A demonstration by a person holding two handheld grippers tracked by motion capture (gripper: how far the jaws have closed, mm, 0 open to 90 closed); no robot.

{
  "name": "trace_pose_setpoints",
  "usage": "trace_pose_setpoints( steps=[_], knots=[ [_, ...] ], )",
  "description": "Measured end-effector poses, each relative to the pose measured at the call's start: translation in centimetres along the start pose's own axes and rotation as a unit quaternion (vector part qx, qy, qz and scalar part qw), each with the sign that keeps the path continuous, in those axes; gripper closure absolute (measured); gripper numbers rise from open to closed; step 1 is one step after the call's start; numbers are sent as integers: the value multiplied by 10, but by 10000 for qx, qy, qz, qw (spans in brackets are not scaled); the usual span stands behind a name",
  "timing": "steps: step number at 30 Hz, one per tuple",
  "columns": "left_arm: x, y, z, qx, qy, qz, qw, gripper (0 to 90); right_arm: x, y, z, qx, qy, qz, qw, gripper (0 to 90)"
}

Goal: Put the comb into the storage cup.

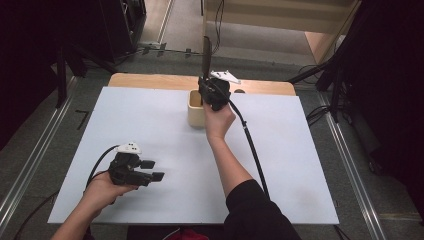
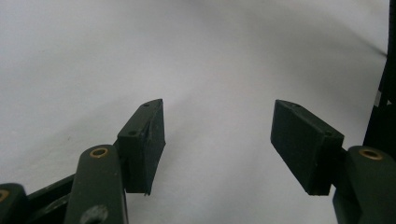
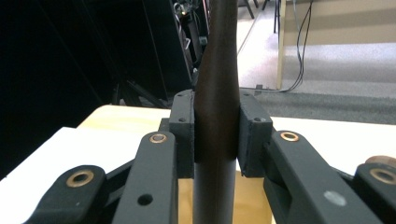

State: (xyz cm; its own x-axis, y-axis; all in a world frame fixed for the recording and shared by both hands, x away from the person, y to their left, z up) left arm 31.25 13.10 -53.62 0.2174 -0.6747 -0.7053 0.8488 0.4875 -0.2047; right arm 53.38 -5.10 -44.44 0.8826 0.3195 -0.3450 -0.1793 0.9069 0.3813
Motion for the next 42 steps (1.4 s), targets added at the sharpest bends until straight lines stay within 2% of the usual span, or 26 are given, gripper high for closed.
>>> trace_pose_setpoints(
  steps=[11, 15, 21, 24, 31, 32, 34, 39, 42],
  knots=[
    [1, 0, -1, 6, 28, 11, 10000, 365, 3, -9, -16, 64, 63, -76, 9999, 697],
    [1, 0, -2, 9, 32, 23, 10000, 365, 4, -10, -20, -2, 20, -80, 10000, 696],
    [1, 0, -2, 8, 25, 26, 10000, 365, 6, -11, -28, -78, 120, -104, 9998, 694],
    [1, 0, -2, 6, 40, 25, 10000, 365, 5, -11, -30, -87, 57, -46, 9999, 689],
    [1, 0, -2, 7, 39, 33, 10000, 365, 3, -10, -34, -173, 95, -14, 9998, 688],
    [1, 0, -2, 6, 39, 32, 10000, 365, 3, -10, -34, -163, 101, 16, 9998, 647],
    [1, 0, -2, 6, 45, 23, 10000, 364, 4, -9, -34, -160, 137, 163, 9996, 455],
    [1, 0, -2, -3, 47, 28, 10000, 365, 2, -14, -36, -329, 214, 99, 9992, 342],
    [1, 1, -2, -13, 50, 31, 10000, 365, 0, -12, -40, -441, 275, 162, 9985, 323]
  ],
)
Point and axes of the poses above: each handheld gripper's, and its own axes: x roughly forward along the jaws, z roughly out of its top, y roughly to its left, the point moved 10 cm from there along x, roughly forward along the jaws, and after that the axes turned 9 degrees about x, right-handed, at the moved point
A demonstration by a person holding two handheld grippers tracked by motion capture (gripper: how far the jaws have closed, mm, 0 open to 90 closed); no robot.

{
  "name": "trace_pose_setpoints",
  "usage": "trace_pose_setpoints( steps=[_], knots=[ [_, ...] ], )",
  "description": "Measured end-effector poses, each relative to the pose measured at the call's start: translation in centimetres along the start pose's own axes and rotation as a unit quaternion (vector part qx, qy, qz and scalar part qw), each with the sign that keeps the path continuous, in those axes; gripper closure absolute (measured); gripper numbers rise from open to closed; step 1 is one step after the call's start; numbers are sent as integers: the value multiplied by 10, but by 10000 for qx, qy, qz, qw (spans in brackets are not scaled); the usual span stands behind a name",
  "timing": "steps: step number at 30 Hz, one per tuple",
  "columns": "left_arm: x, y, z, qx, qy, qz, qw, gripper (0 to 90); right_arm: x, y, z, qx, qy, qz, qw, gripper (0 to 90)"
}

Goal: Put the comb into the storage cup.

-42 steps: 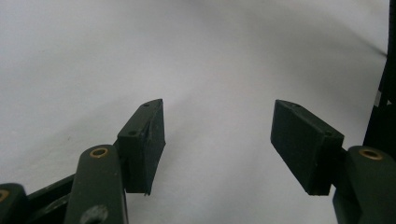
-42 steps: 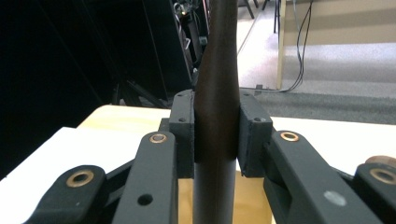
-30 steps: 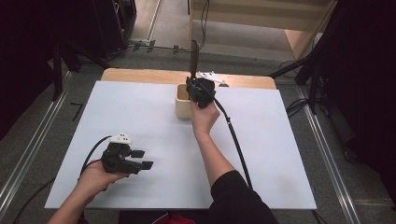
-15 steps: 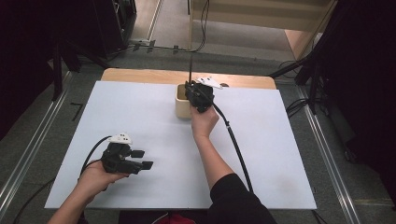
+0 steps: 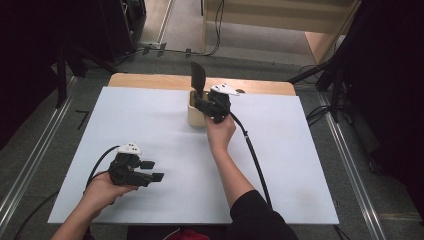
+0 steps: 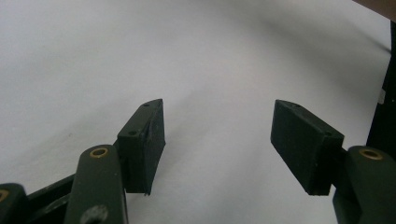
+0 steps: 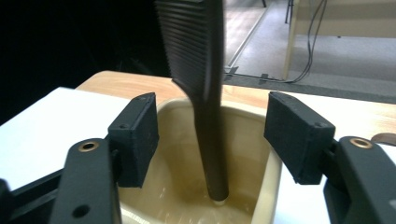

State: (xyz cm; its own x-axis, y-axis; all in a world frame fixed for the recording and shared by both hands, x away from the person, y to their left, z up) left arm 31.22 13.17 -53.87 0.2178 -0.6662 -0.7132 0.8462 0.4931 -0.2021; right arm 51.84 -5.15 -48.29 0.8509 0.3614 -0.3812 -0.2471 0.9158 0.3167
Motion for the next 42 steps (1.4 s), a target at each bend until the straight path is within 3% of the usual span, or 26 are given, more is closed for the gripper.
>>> trace_pose_setpoints(
  steps=[10, 25, 32, 42],
  knots=[
    [0, 0, 0, -1, -5, 16, 10000, 364, -17, 6, -6, -10, 256, 142, 9996, 288],
    [-1, 2, 1, -5, -23, 23, 10000, 365, -52, 4, -8, -127, 90, 408, 9990, 263],
    [-2, 4, 3, 6, -53, 39, 10000, 364, -69, -4, -12, -42, 138, 536, 9985, 252],
    [-2, 6, 6, -3, -70, 64, 10000, 365, -86, -20, -25, -142, 323, 565, 9978, 253]
  ],
)
Point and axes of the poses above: each handheld gripper's, and its own axes: x roughly forward along the jaws, z roughly out of its top, y roughly to its left, the point moved 10 cm from there along x, roughly forward along the jaws, and after that the axes turned 9 degrees about x, right-handed, at the moved point
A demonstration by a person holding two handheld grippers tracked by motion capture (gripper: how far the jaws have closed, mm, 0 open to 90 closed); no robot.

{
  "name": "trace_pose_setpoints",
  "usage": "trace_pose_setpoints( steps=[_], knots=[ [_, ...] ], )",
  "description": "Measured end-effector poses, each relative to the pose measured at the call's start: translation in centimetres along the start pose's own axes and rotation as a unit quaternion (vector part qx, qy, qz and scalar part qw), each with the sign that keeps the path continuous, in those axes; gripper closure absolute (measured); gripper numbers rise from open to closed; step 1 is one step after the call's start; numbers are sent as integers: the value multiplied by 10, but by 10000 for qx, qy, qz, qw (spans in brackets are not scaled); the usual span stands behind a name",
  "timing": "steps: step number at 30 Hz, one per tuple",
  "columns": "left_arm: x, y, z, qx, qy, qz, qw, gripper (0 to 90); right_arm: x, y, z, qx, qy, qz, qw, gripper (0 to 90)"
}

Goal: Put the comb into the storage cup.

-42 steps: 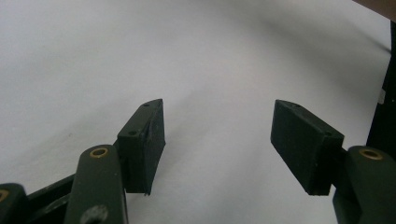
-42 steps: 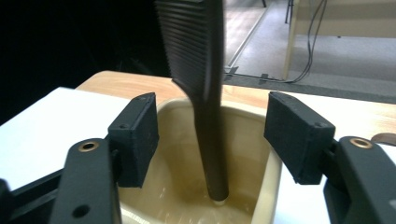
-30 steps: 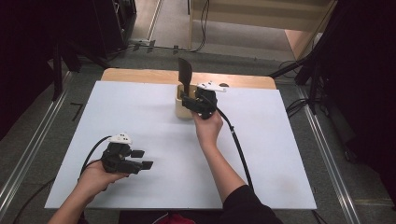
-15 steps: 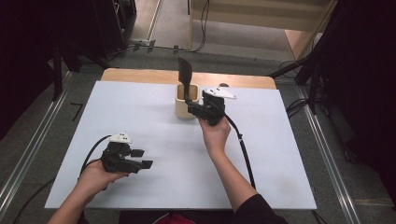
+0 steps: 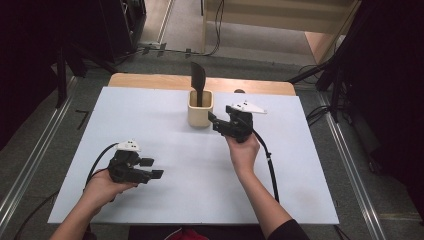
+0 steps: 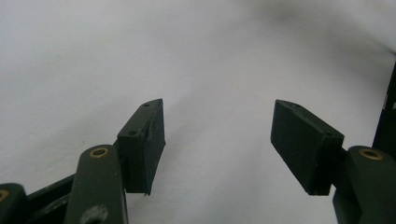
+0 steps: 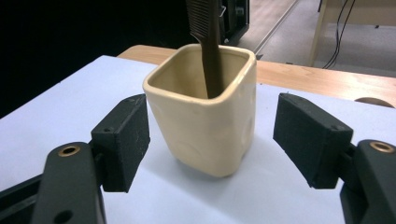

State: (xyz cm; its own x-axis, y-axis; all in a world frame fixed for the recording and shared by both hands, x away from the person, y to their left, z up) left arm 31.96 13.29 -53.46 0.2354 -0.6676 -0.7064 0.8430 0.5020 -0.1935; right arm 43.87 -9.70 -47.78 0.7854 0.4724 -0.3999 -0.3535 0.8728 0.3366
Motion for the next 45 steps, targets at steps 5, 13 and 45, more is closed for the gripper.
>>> trace_pose_setpoints(
  steps=[5, 13, 45],
  knots=[
    [-1, 1, 1, 11, -9, 7, 10000, 364, -9, -6, -6, -127, 194, 3, 9997, 254],
    [-1, 1, 1, -12, -11, 20, 10000, 364, -19, -12, -15, -332, 281, 55, 9990, 254],
    [-4, 4, -2, -70, -105, 88, 9999, 350, -68, -22, -66, -650, 1005, 627, 9908, 247]
  ],
)
Point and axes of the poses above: each handheld gripper's, and its own axes: x roughly forward along the jaws, z roughly out of its top, y roughly to its left, the point moved 10 cm from there along x, roughly forward along the jaws, and after that the axes turned 9 degrees about x, right-handed, at the moved point
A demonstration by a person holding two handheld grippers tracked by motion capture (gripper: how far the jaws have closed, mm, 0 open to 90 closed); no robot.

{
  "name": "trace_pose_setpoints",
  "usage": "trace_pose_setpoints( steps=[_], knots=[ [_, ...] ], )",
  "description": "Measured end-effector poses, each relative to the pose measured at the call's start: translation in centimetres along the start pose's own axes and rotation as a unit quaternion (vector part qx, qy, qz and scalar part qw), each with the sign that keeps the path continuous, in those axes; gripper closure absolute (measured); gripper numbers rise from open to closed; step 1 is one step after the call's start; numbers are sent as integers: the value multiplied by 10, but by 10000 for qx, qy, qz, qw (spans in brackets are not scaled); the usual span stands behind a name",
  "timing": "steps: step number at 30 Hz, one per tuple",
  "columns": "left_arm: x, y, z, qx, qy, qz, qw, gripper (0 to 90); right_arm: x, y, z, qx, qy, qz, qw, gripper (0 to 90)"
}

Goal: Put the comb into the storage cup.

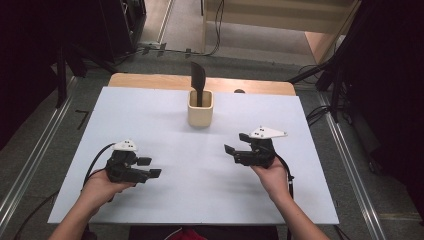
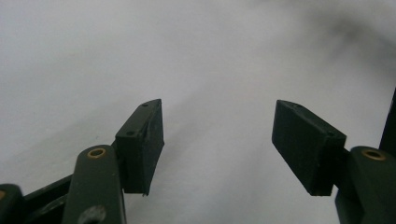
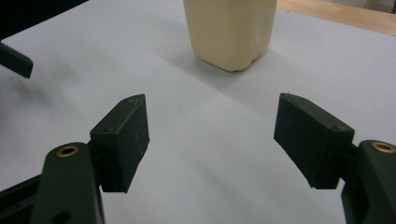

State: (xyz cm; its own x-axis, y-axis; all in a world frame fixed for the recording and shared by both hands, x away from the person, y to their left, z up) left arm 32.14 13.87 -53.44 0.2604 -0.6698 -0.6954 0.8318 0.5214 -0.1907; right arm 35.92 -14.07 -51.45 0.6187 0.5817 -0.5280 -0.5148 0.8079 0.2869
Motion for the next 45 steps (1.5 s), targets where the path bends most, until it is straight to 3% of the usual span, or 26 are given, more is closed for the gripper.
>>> trace_pose_setpoints(
  steps=[5, 14, 18, 37, 45],
  knots=[
    [0, 0, 0, 1, -8, -9, 10000, 350, -7, -2, -8, -81, 142, -41, 9999, 247],
    [0, 0, 0, 23, -42, -43, 10000, 349, -19, -6, -26, 39, 474, 116, 9988, 247],
    [0, -2, 2, 64, -75, -79, 9999, 334, -26, -6, -26, 32, 424, 131, 9990, 247],
    [1, -6, 2, 68, -72, -124, 9999, 320, -50, -14, -50, 104, 747, 140, 9971, 248],
    [-4, -8, -5, 69, -108, -118, 9998, 320, -57, -19, -61, 159, 894, 120, 9958, 248]
  ],
)
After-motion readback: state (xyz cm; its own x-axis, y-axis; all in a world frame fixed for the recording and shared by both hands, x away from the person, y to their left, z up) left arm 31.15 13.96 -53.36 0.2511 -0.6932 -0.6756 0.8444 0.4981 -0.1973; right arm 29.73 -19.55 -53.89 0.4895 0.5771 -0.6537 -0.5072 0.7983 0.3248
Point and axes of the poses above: each handheld gripper's, and its own axes: x roughly forward along the jaws, z roughly out of its top, y roughly to its left, the point moved 10 cm from there along x, roughly forward along the jaws, and after that the axes turned 9 degrees about x, right-handed, at the moved point
